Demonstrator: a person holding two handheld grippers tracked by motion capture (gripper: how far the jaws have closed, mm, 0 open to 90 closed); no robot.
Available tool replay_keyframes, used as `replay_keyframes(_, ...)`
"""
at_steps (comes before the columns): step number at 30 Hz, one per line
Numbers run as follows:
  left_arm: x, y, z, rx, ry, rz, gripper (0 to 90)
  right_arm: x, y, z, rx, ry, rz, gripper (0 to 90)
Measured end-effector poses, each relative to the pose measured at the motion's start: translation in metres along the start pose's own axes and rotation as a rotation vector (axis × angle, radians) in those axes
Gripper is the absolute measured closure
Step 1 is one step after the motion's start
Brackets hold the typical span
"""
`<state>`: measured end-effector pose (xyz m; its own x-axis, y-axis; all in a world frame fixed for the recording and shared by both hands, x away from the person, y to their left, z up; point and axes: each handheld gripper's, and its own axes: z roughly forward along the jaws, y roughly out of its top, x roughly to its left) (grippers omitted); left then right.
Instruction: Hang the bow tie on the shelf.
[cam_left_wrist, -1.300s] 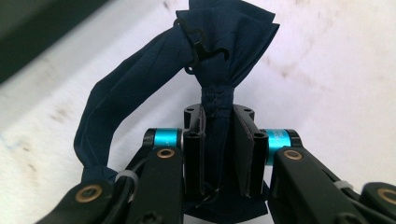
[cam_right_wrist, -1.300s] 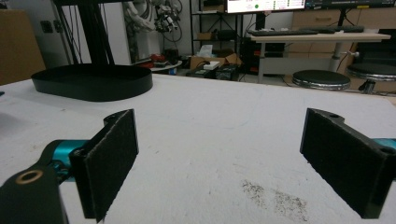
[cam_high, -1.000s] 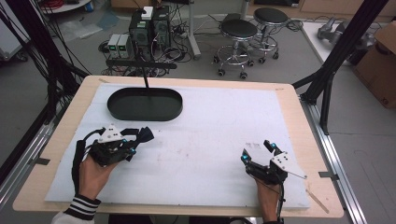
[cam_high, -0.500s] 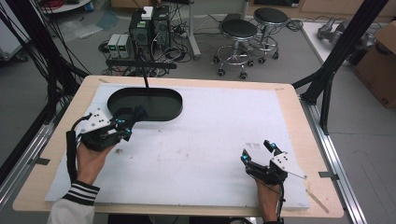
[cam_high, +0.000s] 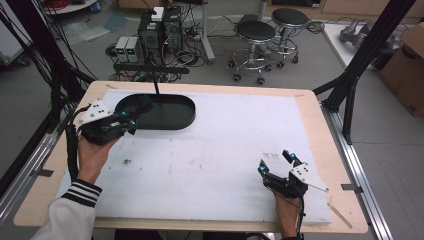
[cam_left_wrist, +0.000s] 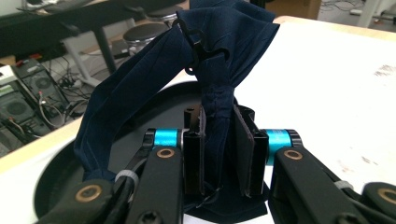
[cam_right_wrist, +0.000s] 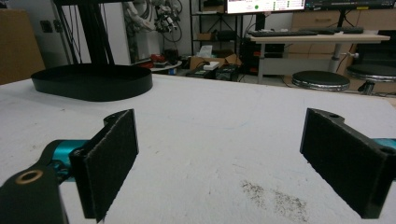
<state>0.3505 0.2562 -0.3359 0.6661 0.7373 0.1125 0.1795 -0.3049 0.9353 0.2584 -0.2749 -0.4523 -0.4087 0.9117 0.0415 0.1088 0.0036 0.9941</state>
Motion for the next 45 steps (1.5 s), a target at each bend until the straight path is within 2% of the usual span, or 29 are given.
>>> replay_keyframes(8, 0.013, 0.01, 0.006, -0.047, 0.028, -0.026, 74.9, 0.0, 0.0, 0.0, 0.003, -0.001, 0.001, 10.4)
replay_keyframes(10, 0.018, 0.011, 0.01, -0.07, 0.032, -0.064, 74.9, 0.0, 0.0, 0.0, 0.006, -0.001, 0.001, 10.4)
replay_keyframes(12, 0.023, 0.013, 0.016, -0.063, 0.04, -0.083, 74.9, 0.001, 0.0, 0.001, 0.009, 0.001, 0.001, 10.4)
replay_keyframes(17, 0.029, 0.025, 0.024, -0.073, 0.045, -0.073, 74.9, 0.0, 0.0, 0.0, 0.005, -0.002, 0.001, 10.5)
replay_keyframes(20, 0.034, 0.032, 0.028, -0.069, 0.063, -0.05, 74.9, 0.001, 0.0, 0.0, 0.011, -0.001, 0.008, 10.4)
replay_keyframes(23, 0.043, 0.031, 0.032, -0.086, 0.057, -0.107, 74.9, 0.0, 0.0, 0.001, 0.008, -0.004, 0.004, 10.4)
replay_keyframes(26, 0.05, 0.028, 0.038, -0.074, 0.077, -0.128, 74.9, 0.0, 0.0, 0.001, 0.008, -0.003, 0.004, 10.4)
replay_keyframes(29, 0.054, 0.031, 0.042, -0.075, 0.085, -0.124, 74.9, 0.0, 0.0, 0.001, 0.011, -0.002, 0.005, 10.4)
replay_keyframes(31, 0.055, 0.035, 0.045, -0.075, 0.085, -0.106, 74.9, 0.001, 0.0, 0.001, 0.014, -0.002, 0.003, 10.4)
replay_keyframes(35, 0.054, 0.037, 0.049, -0.081, 0.079, -0.111, 74.9, 0.0, 0.0, 0.001, 0.011, -0.002, 0.006, 10.5)
replay_keyframes(42, 0.054, 0.037, 0.06, -0.052, 0.076, -0.095, 75.0, 0.0, 0.0, 0.001, 0.008, -0.002, 0.005, 10.5)
replay_keyframes(45, 0.056, 0.042, 0.064, -0.047, 0.08, -0.072, 75.0, 0.0, 0.0, 0.001, 0.009, -0.003, 0.007, 10.4)
